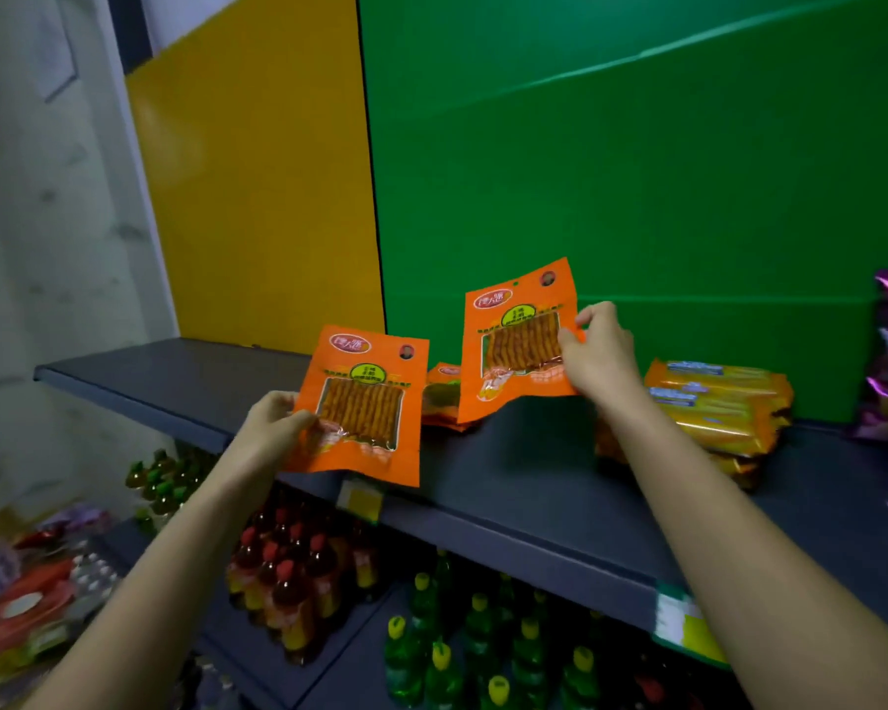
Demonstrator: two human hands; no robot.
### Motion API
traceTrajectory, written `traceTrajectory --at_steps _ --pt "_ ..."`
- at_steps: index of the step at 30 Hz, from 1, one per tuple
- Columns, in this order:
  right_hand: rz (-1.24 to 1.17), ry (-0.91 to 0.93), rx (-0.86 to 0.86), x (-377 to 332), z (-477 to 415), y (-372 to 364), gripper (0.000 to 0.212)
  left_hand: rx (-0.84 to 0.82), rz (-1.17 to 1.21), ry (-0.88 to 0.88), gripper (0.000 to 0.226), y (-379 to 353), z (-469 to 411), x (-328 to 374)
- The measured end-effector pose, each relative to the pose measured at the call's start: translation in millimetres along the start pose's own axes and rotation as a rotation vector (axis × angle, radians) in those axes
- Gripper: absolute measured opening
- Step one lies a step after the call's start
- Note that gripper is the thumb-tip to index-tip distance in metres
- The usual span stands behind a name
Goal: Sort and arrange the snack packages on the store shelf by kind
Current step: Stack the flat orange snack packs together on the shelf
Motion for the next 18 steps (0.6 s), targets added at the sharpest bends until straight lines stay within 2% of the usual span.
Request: traceTrajectory --at_steps 7,11,14,16,18 --pt "-0.229 -0.211 -0.043 14 -64 -52 0.034 -0.101 0.001 -0.028 0.009 -51 -91 -3" --pt "-0.321 -0.249 -0.074 19 -82 -76 0.036 -0.177 -0.039 -0.004 0.01 -89 -125 -15" --pt "-0.33 -0.281 -0.092 29 -88 -100 0.035 -0.21 -0.066 0.013 0.005 -112 -144 -29" --pt "-0.282 -0.338 -0.118 42 -91 -123 0.031 -0.218 -0.137 0.017 0.015 -121 -155 -37" --pt "-0.258 -0.375 -0.137 56 -94 -147 0.038 -0.242 -0.19 0.028 0.02 -125 -162 -43"
Point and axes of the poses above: each hand's wrist, its own z-axis away from the middle knuckle, its own y-axis out of the back of the hand, x = y × z, the point moved 7 cm from there along -z, towards the middle knuckle, and after that the axes turned 6 degrees about z, right-handed, at the moved point
